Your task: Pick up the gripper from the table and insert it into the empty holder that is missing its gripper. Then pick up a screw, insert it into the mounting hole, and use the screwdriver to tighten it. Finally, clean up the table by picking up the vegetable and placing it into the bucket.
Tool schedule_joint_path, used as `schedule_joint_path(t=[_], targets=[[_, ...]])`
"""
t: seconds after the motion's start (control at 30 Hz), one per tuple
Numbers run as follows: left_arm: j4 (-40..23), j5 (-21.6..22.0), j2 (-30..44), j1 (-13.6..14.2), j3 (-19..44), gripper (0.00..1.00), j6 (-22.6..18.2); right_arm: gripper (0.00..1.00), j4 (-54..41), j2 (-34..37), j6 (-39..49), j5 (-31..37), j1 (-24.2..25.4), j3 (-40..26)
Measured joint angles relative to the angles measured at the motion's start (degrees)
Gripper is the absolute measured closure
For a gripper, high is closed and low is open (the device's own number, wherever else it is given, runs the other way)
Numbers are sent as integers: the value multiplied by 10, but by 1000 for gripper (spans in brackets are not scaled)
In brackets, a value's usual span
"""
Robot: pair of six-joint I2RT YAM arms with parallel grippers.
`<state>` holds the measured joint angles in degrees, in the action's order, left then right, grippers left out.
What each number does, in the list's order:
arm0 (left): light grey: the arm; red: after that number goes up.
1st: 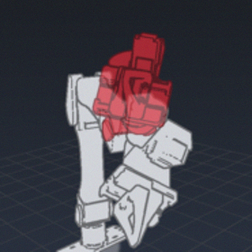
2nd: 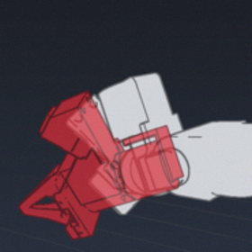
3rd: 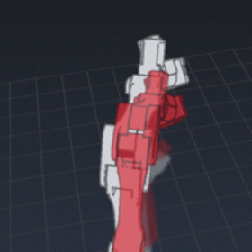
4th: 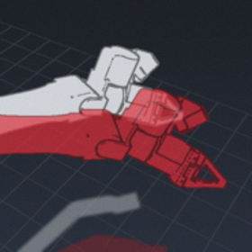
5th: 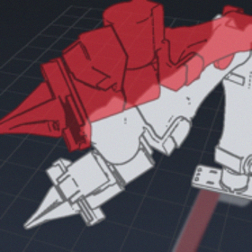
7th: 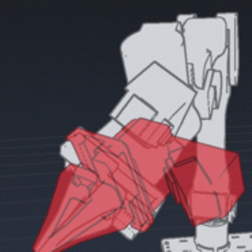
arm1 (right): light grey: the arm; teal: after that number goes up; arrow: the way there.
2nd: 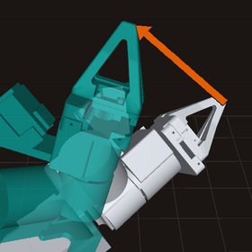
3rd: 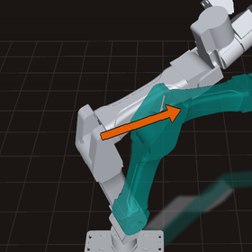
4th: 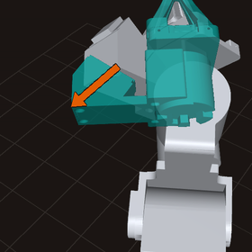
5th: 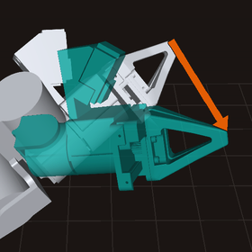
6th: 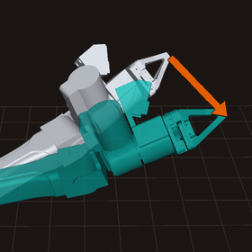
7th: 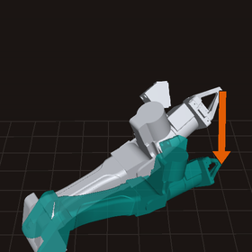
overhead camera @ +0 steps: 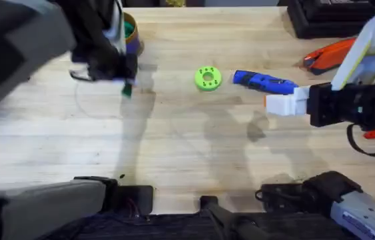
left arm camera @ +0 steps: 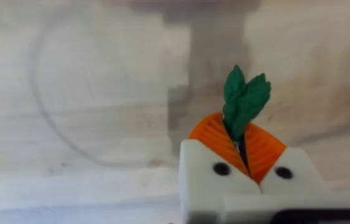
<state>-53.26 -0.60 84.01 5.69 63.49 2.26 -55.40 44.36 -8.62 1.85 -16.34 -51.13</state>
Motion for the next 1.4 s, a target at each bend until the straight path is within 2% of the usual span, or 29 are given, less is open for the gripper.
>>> schedule_joint_path(t=[0.13, 0.2, 0.4, 0.73, 0.97, 1.0, 1.03, 1.13, 1.2, 1.27, 1.4], targets=[[24, 10, -34, 0, 71, 992, 0, 10, 0, 0, 0, 0, 0, 0], [56, 24, -41, 0, 95, 993, 0, 12, 0, 0, 0, 0, 0, 0], [174, 50, -32, -7, 102, 993, -1, 12, 0, 0, 0, 0, 0, 0], [340, 63, 86, -54, 102, 993, -1, 9, 0, 0, 0, 0, 0, 0], [362, 64, 148, -55, 102, 993, -1, 10, 0, 0, 0, 0, 0, 0], [362, 64, 152, -55, 102, 961, -3, 10, 0, 0, 0, 0, 0, 0], [362, 64, 154, -55, 102, 826, -2, 10, 0, 0, 0, 0, 0, 0], [363, 64, 154, -55, 102, 315, -1, 9, 0, 0, 0, 0, 0, 0], [363, 64, 153, -55, 102, 60, 1, 10, 0, 0, 0, 0, 0, 0], [362, 64, 152, -55, 102, 19, 1, 10, 0, 0, 0, 0, 0, 0], [340, 64, 132, -55, 102, 15, 1, 9, 0, 0, 0, 0, 0, 0]])
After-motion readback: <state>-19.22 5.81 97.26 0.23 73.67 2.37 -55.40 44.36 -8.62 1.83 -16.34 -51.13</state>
